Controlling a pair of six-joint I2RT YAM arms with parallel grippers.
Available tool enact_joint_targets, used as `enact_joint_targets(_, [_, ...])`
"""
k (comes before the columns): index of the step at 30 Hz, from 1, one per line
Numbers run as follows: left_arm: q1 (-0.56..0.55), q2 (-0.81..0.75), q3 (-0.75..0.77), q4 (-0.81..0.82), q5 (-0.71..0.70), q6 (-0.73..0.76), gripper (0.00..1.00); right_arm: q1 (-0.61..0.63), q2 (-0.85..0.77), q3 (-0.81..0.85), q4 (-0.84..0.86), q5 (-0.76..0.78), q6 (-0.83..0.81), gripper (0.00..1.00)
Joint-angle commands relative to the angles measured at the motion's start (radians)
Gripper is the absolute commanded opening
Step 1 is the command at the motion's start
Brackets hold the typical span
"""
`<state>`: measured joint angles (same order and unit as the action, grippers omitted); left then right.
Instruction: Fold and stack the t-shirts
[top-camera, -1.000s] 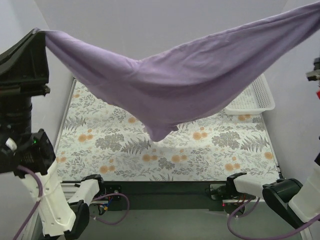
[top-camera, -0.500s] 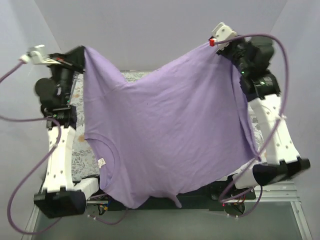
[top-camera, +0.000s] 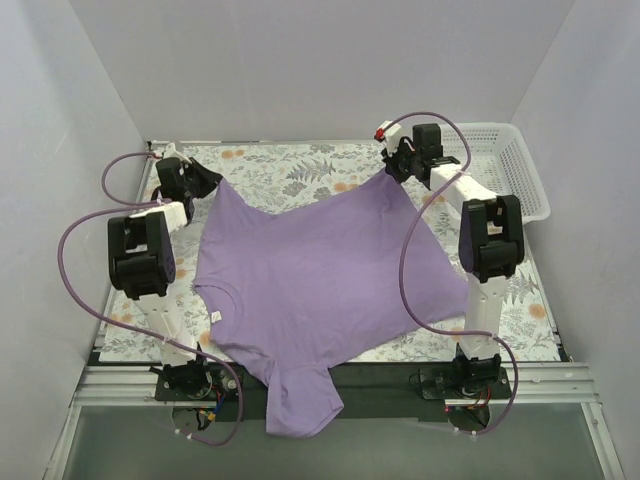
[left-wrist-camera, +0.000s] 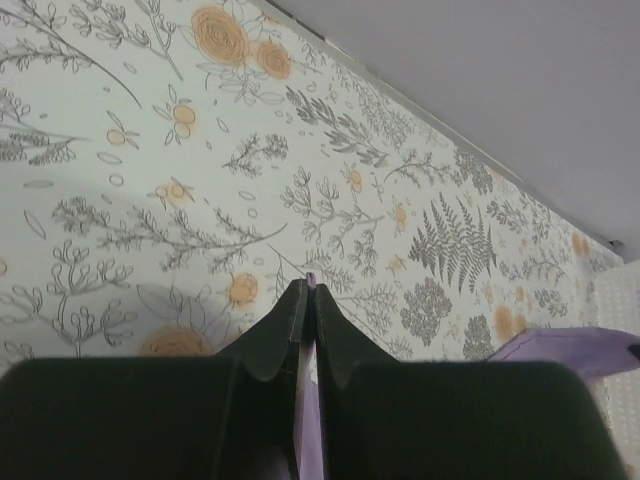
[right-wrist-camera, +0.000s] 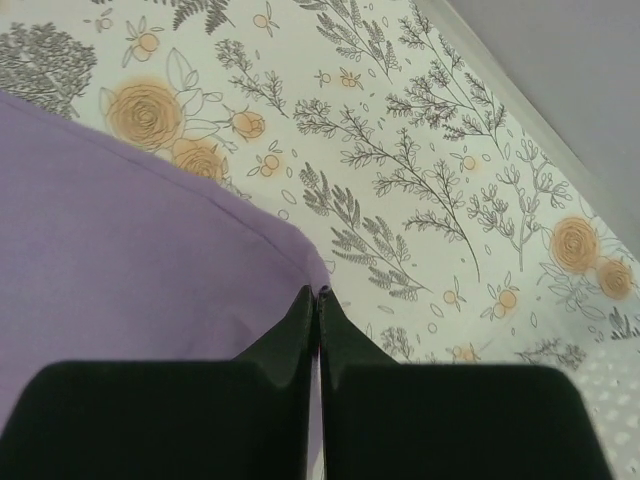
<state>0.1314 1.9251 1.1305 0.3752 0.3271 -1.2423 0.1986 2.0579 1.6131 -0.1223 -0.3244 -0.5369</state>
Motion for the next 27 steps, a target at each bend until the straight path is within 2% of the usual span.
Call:
enact_joint_targets(1, [0.014,0.044,0.138,0.028,0.021,-0.005,0.0,0.001,0.074,0.143,0.112,-0.012,0.064,0.01])
enact_joint_targets(8, [0.022,0.205,0.288,-0.01,0.024,-0.026,0.0,-0.001,0.168,0.231,0.15,0.065,0.078,0.01])
enact_joint_targets(13, [0.024,0.227,0.348,0.005,0.056,-0.032,0.0,-0.022,0.2,0.283,0.173,0.091,0.156,0.01])
enact_joint_targets(17, [0.025,0.213,0.374,0.027,0.09,-0.028,0.0,-0.056,0.208,0.315,0.181,0.035,0.198,0.01])
enact_joint_targets(21, [0.025,0.183,0.358,0.063,0.134,-0.035,0.0,-0.076,0.194,0.301,0.181,-0.021,0.215,0.01])
enact_joint_targets(27, [0.025,0.048,0.195,0.177,0.231,-0.037,0.0,-0.105,0.156,0.231,0.185,-0.128,0.232,0.01])
